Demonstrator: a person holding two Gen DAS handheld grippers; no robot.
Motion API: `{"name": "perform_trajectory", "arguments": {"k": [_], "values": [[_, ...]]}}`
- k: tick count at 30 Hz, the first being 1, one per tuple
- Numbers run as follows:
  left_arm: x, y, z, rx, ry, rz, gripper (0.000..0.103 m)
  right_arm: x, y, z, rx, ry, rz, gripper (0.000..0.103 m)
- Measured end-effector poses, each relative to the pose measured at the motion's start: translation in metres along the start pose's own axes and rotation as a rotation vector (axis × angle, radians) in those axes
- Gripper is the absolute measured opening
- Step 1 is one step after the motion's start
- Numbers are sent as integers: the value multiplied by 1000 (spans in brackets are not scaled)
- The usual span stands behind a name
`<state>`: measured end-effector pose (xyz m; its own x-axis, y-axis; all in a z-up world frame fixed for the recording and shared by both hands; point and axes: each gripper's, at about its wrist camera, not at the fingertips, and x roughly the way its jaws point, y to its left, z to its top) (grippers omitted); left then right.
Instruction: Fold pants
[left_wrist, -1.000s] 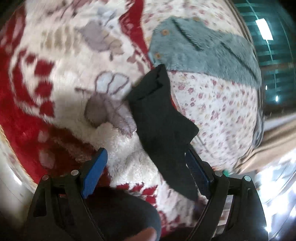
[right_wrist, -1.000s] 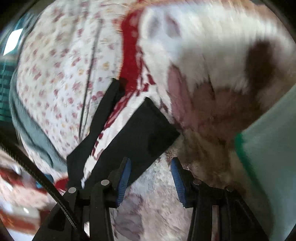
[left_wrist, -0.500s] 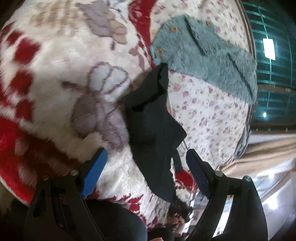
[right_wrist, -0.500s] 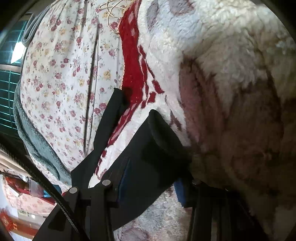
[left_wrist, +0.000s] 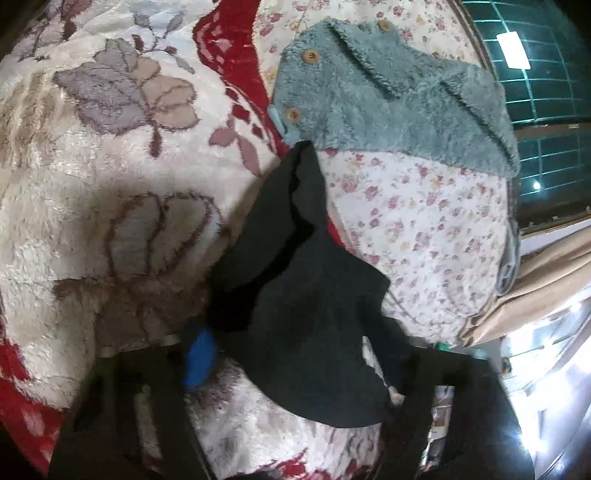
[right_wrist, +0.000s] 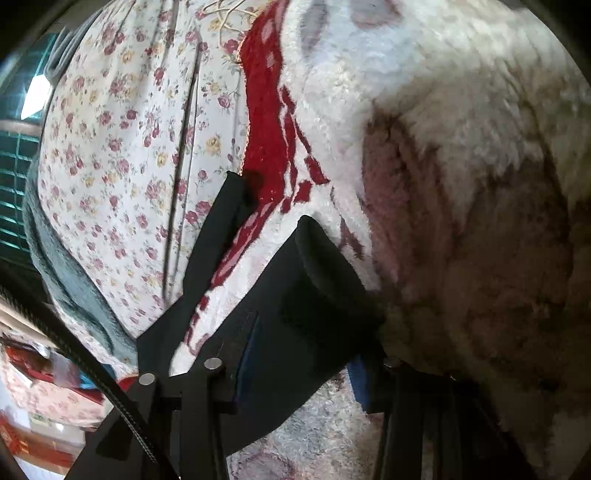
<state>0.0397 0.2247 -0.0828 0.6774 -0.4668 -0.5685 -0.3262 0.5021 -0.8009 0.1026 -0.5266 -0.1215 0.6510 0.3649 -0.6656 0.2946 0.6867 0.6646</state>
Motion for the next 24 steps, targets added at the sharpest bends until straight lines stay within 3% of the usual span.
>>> {"name": "perform_trajectory", "arguments": {"k": [2, 4, 11, 13, 17, 21, 24], "values": [[3, 1, 2, 12, 21, 41, 9, -1, 7, 2, -55, 4, -54, 22], [-2, -6, -2, 61, -3, 65, 8, -5, 9, 5, -68, -3, -39, 11], [-55, -24, -14, 141, -168, 114, 7, -46, 17, 2, -159, -16, -57, 6], [-73, -21, -11, 149, -240, 139, 7, -57, 22, -7, -196, 15, -53, 6], [-106, 11, 4, 50, -330, 157, 7, -53, 36, -34, -257, 150, -36, 6], [-95, 60, 13, -71, -246, 207, 7, -27, 34, -49, -280, 252, -123, 5], [-82, 85, 10, -137, -185, 246, 13, -18, 17, -47, -189, 305, -130, 5]]}}
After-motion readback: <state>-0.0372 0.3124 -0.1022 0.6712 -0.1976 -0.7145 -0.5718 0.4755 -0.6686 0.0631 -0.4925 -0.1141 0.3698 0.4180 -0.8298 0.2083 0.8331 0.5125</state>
